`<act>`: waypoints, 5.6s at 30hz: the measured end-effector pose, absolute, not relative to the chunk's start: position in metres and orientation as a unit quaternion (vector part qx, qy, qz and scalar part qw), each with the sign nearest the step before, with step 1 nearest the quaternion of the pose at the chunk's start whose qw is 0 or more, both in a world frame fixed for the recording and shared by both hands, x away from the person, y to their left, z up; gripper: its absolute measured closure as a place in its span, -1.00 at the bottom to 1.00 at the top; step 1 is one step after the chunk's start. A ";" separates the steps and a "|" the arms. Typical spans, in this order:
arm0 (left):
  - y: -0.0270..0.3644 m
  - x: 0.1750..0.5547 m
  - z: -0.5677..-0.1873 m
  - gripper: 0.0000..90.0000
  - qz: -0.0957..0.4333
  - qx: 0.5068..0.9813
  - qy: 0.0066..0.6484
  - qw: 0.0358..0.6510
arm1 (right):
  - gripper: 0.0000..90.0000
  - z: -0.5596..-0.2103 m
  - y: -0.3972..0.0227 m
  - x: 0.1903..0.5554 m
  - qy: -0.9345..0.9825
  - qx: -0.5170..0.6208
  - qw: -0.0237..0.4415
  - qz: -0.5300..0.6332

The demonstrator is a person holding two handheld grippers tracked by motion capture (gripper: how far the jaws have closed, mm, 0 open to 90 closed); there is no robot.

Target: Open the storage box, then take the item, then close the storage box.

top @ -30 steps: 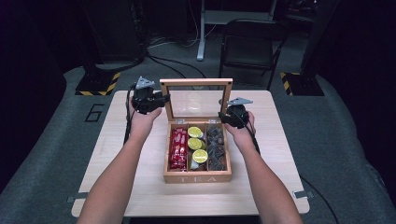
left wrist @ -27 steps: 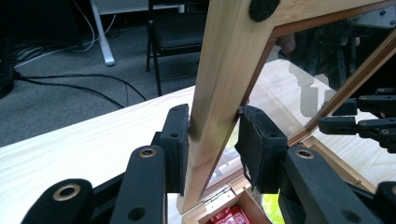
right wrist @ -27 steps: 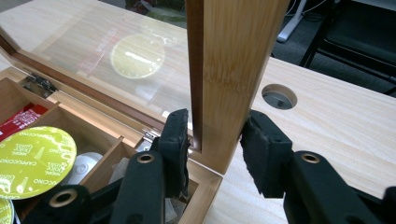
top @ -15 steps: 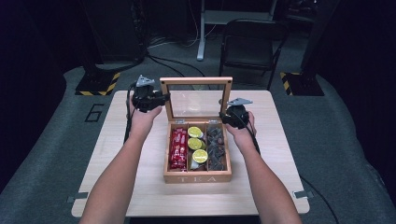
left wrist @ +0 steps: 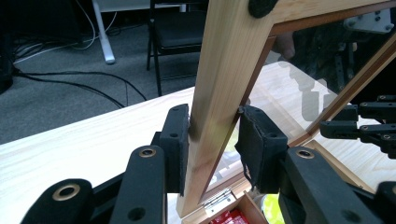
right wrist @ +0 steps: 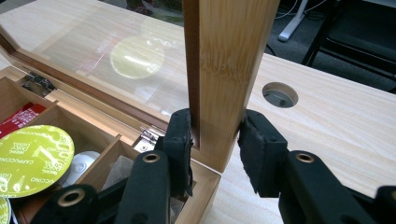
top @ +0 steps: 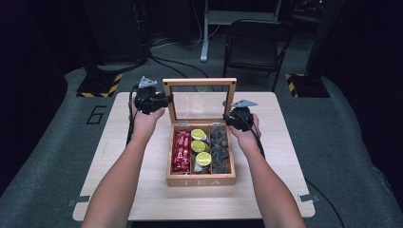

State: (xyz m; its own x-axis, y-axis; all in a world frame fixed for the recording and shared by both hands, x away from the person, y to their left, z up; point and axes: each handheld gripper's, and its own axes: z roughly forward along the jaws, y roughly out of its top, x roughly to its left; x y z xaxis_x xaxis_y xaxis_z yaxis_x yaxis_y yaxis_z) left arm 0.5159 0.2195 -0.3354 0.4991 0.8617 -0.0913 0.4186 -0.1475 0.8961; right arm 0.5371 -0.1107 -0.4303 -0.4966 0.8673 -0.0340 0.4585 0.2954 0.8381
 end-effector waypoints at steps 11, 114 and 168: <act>0.218 0.517 -0.335 0.42 0.235 0.723 0.444 0.474 | 0.42 -0.431 -0.111 0.538 0.759 0.443 0.245 0.409; 0.236 0.503 -0.348 0.06 0.223 0.719 0.470 0.461 | -0.02 -0.413 -0.115 0.538 0.760 0.480 0.208 0.387; 0.239 0.491 -0.348 0.05 0.216 0.725 0.459 0.465 | -0.12 -0.412 -0.064 0.461 0.818 0.358 0.153 0.422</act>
